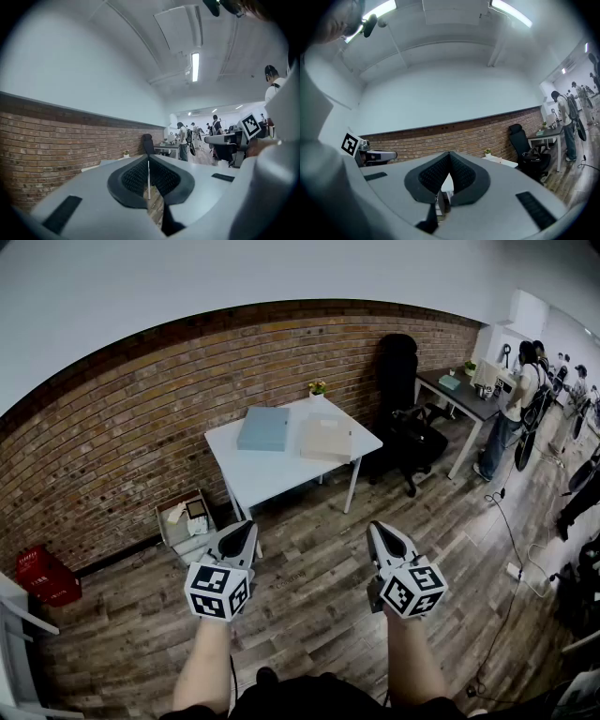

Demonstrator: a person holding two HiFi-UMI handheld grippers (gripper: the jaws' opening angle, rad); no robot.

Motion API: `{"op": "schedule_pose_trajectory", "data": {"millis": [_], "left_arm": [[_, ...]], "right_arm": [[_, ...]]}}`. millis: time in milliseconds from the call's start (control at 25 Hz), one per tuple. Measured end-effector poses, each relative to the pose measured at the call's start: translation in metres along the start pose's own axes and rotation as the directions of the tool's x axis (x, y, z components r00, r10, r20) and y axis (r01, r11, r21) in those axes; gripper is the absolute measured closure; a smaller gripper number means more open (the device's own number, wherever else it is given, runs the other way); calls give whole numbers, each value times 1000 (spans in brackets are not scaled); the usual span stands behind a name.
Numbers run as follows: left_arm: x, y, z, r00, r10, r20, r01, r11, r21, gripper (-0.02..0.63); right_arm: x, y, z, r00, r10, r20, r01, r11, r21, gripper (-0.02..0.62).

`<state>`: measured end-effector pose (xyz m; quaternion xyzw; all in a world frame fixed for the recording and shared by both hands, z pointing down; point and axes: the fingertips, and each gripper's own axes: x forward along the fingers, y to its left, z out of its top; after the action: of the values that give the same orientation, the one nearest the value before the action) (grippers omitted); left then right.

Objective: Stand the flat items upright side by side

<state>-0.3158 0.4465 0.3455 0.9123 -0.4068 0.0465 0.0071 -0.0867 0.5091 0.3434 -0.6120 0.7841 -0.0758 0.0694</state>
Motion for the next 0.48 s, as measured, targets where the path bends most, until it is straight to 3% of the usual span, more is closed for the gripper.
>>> {"op": "schedule_pose_trajectory", "data": {"millis": [480], "left_arm": [[13,-23,0,1000,14,-2,-14,1000,-17,588]], "right_arm": [[-18,-31,7,1000,-29,11,29,1000,-9,580]]}}
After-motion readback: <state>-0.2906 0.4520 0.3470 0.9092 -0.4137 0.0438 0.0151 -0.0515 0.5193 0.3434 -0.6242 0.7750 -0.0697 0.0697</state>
